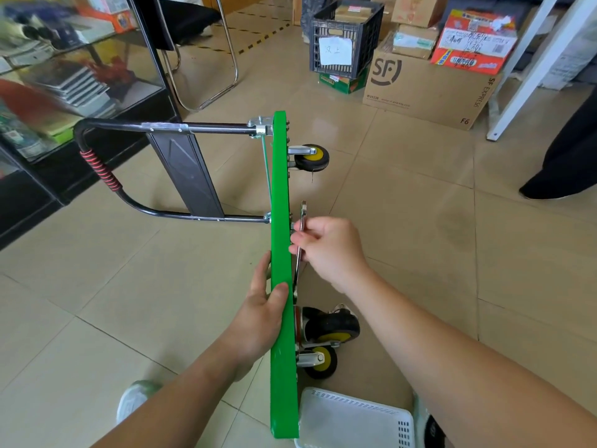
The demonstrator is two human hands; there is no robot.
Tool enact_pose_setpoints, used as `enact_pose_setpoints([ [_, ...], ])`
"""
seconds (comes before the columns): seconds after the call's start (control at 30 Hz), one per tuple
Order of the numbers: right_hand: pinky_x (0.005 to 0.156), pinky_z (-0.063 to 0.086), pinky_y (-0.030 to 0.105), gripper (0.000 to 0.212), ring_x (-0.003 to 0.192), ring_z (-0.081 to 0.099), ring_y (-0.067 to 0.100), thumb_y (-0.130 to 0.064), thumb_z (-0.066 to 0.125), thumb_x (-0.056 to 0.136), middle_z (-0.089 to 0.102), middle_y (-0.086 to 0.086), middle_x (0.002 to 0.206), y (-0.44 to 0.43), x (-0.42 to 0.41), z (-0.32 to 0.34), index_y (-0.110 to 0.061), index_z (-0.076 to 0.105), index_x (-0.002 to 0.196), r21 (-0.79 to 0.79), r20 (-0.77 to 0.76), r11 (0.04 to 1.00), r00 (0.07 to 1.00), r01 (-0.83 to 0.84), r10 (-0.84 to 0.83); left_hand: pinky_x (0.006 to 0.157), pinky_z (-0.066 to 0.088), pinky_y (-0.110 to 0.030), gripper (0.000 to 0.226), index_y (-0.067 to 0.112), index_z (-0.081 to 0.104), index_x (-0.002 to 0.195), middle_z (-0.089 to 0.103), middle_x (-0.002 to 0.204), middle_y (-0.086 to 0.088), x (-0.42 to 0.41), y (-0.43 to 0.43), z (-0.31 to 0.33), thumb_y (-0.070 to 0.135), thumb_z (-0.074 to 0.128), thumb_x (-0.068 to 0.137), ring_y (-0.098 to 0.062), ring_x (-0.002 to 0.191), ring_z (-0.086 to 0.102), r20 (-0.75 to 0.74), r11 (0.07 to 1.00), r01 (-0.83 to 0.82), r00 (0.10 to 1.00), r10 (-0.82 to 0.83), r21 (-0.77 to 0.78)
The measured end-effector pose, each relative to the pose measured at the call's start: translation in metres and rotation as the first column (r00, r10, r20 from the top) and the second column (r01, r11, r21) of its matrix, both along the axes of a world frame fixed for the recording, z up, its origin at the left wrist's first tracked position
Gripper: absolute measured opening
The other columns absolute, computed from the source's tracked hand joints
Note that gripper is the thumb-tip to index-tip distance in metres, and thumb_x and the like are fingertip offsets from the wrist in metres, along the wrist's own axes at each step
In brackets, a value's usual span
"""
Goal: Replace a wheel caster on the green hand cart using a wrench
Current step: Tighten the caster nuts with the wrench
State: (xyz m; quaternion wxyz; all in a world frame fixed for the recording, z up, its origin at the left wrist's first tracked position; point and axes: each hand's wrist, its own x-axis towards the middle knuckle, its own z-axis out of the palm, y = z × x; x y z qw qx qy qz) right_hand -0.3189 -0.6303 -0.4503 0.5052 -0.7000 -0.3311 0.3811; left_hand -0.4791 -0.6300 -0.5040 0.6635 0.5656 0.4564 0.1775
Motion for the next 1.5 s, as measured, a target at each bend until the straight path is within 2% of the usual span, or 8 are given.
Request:
enact_pose_setpoints([
  [0.23,0.066,0.062,0.027,0.010,0.071,0.074,0.013,-0.004,0.069,0.092,0.075,0.008,0.090,0.013,0.007,0.005,-0.013,0.071,0.096,-0.074,-0.095,0.997,0.995,-0.009,0.002,0.094,0.054,-0.061,0.057,0.060,0.009,0.154,0.060,0.112,0.017,0.000,0.001,0.000,0.034,0.037,0.111,-0.044,0.111,0.063,-0.005,1.000,0.025,1.000,-0.025,0.002],
  [0.4,0.081,0.060,0.030,0.019,0.084,0.076,0.011,-0.004,0.069,0.092,0.077,0.000,0.092,-0.003,0.014,0.033,-0.023,0.069,0.092,0.181,-0.005,0.983,0.999,-0.042,0.044,0.094,0.055,-0.059,0.055,0.062,0.008,0.152,0.054,0.118,0.020,-0.001,0.001,0.003,0.035,0.035,0.112,-0.041,0.113,0.063,-0.007,0.999,0.045,0.999,-0.045,0.008],
  [0.57,0.090,0.058,0.030,0.015,0.096,0.074,0.014,0.000,0.072,0.088,0.078,-0.001,0.095,-0.059,0.002,0.036,-0.013,0.076,0.094,0.366,0.203,0.910,0.971,-0.194,0.125,0.093,0.056,-0.060,0.052,0.067,0.016,0.145,0.055,0.128,0.019,0.000,0.000,0.005,0.033,0.037,0.112,-0.039,0.111,0.065,0.005,0.999,0.030,1.000,-0.030,0.026],
  [0.93,0.077,0.063,0.036,0.023,0.093,0.074,0.012,0.007,0.069,0.087,0.076,0.005,0.101,-0.095,-0.031,-0.030,-0.004,0.076,0.105,0.534,0.327,0.828,0.945,-0.170,-0.017,0.096,0.057,-0.056,0.054,0.060,0.019,0.152,0.064,0.128,0.008,0.000,-0.003,0.008,0.040,0.045,0.110,-0.026,0.108,0.070,0.053,1.000,0.018,0.998,-0.019,0.025],
  [1.1,0.077,0.061,0.033,0.015,0.084,0.073,0.014,-0.008,0.068,0.089,0.076,0.004,0.093,-0.082,-0.032,-0.027,-0.006,0.076,0.102,0.537,0.436,0.812,0.899,-0.228,-0.036,0.103,0.053,-0.053,0.071,0.066,0.019,0.149,0.058,0.141,0.011,-0.001,-0.002,0.008,0.069,0.053,0.086,-0.018,0.120,0.066,0.065,0.999,0.031,0.997,-0.033,0.025],
  [1.27,0.083,0.060,0.028,0.015,0.087,0.073,0.011,-0.007,0.072,0.086,0.076,0.002,0.095,-0.077,-0.030,-0.031,-0.006,0.077,0.101,0.507,0.437,0.833,0.899,-0.221,-0.027,0.102,0.054,-0.055,0.059,0.061,0.019,0.151,0.061,0.137,0.010,-0.001,-0.002,0.007,0.057,0.049,0.100,-0.021,0.115,0.068,0.061,0.999,0.019,0.998,-0.021,0.033],
  [1.37,0.090,0.057,0.028,0.018,0.092,0.073,0.009,-0.003,0.074,0.083,0.077,-0.004,0.096,-0.067,-0.025,-0.026,-0.012,0.078,0.098,0.448,0.326,0.876,0.945,-0.178,0.025,0.096,0.056,-0.058,0.045,0.068,0.025,0.142,0.068,0.127,0.002,-0.001,-0.002,0.005,0.045,0.043,0.108,-0.032,0.108,0.070,0.034,0.999,0.011,0.999,-0.012,0.033],
  [1.5,0.096,0.055,0.029,0.023,0.095,0.073,0.009,-0.002,0.073,0.085,0.078,-0.008,0.097,-0.050,-0.022,-0.013,-0.023,0.077,0.093,0.300,0.244,0.931,0.960,-0.207,0.135,0.097,0.056,-0.057,0.052,0.063,0.018,0.151,0.069,0.115,0.021,-0.001,0.001,0.001,0.042,0.042,0.109,-0.030,0.110,0.070,0.022,1.000,-0.004,1.000,0.004,0.027],
])
